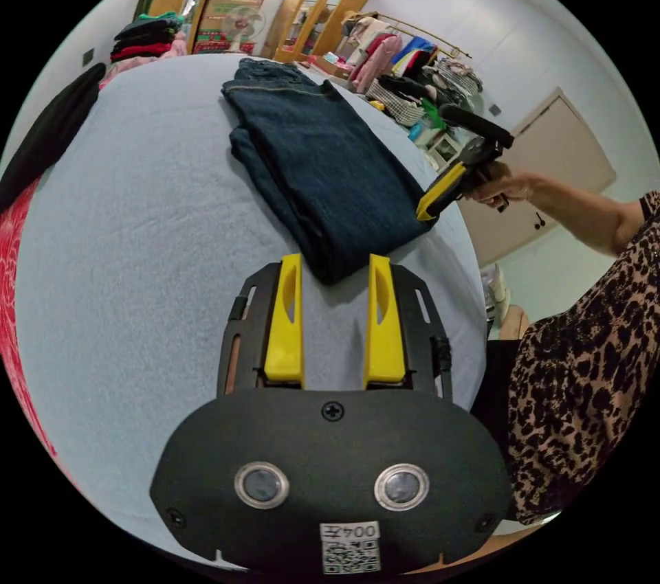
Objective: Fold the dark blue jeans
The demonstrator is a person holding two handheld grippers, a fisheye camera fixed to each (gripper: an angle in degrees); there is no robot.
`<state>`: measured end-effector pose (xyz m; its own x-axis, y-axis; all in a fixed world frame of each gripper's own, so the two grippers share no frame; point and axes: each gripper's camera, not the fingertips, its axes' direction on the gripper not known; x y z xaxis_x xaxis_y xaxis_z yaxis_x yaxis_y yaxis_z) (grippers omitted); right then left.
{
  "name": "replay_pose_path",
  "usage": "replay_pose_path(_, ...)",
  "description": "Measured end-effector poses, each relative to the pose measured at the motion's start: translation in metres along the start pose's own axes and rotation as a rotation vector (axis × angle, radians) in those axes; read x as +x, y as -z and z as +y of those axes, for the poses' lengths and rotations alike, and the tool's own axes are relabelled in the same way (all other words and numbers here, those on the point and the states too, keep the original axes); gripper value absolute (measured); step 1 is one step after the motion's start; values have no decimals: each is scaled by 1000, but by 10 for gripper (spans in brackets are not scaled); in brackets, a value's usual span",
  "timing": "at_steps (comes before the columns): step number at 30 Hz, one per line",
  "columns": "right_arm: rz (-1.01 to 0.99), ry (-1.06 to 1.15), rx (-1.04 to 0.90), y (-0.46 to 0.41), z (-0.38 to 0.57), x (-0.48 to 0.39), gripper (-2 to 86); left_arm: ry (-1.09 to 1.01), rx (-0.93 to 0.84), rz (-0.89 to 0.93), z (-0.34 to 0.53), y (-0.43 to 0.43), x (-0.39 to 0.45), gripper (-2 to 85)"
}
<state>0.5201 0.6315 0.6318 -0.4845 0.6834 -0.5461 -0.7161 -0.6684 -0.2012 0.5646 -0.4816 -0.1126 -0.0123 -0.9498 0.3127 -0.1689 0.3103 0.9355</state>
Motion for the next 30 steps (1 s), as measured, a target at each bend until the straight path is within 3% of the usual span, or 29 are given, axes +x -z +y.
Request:
replay_pose_path(11,21,-118,-80,-10,-44,-11,61,-124,0,30,-15,-23,-5,136)
replay_pose_path(16,129,-64,-106,-17,-60,-28,61,-158,43,27,-18,-18,3,145)
replay_pose_path(30,90,18,-23,-24,-66,-16,61,-117,-5,93,-39,-37,-54,144)
